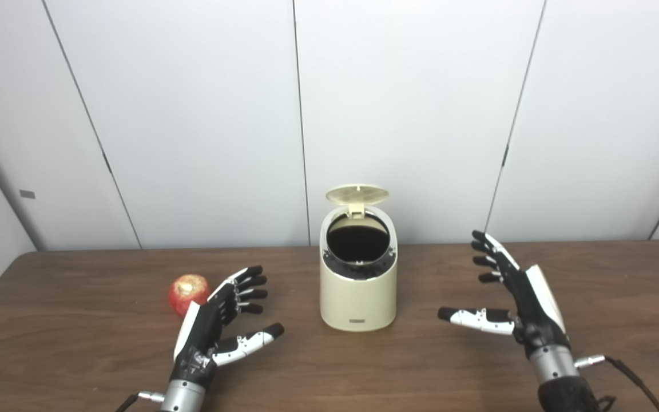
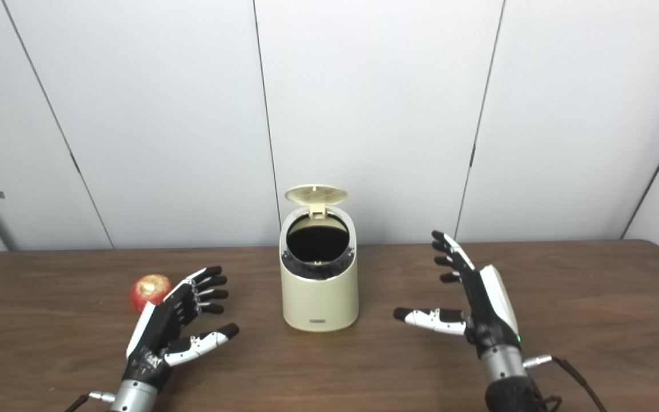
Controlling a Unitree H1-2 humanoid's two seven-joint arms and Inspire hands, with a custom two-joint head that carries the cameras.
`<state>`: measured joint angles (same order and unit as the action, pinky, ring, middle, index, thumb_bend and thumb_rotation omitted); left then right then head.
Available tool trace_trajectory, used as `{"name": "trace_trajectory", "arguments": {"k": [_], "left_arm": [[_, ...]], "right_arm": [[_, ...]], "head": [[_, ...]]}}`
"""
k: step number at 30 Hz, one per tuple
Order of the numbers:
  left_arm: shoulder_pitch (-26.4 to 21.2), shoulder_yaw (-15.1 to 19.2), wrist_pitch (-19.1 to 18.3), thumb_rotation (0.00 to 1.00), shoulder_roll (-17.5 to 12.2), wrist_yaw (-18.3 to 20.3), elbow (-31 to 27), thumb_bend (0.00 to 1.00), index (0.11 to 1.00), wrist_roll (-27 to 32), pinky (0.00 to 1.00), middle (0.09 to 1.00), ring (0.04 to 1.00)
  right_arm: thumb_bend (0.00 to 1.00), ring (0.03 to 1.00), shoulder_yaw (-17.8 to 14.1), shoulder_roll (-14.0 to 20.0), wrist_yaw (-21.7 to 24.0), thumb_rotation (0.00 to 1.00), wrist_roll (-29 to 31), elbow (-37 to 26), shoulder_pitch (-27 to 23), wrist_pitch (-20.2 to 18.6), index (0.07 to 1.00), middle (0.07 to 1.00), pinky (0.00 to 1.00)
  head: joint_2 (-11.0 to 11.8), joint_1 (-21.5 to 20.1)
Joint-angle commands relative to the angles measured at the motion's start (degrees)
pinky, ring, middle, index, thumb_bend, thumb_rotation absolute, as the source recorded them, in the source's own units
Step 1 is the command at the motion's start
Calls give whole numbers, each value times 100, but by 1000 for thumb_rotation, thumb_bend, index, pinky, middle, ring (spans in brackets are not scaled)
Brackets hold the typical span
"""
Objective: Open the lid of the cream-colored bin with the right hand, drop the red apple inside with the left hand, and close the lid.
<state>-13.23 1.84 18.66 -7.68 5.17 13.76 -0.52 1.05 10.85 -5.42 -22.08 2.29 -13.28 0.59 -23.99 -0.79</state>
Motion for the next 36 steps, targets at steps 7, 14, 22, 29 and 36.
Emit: {"name": "trace_trajectory", "arguments": {"k": [7, 14, 22, 29, 36], "left_arm": [[-14, -53, 246, 112, -57, 242, -58, 701, 850, 259, 625, 816, 742], [44, -105, 49, 115, 33, 140, -177, 701, 845, 124, 636, 807, 737], [-18, -216, 43, 150, 234, 43, -177, 732, 826, -54, 619, 782, 708], [-31, -116, -65, 101, 369, -254, -443, 719, 822, -241, 580, 771, 688], [-99, 233, -590, 108, 300, -1163, -1144, 712, 777, -1465, 613, 736, 691]], "right_arm": [[732, 808, 214, -77, -47, 278, -34, -353, 167, 283, 889, 889, 685], [729, 817, 88, 5, -126, 229, 172, -68, 149, 776, 898, 898, 704], [737, 828, -73, 186, 32, 119, 516, 17, 182, 971, 897, 902, 736], [713, 837, -201, 197, 200, 0, 749, -299, 264, 669, 905, 908, 727], [702, 810, -239, 243, 340, 4, 689, -666, 338, 256, 885, 900, 640]], "head": [[15, 129], [56, 736], [113, 1602], [253, 1857], [235, 1897]]}}
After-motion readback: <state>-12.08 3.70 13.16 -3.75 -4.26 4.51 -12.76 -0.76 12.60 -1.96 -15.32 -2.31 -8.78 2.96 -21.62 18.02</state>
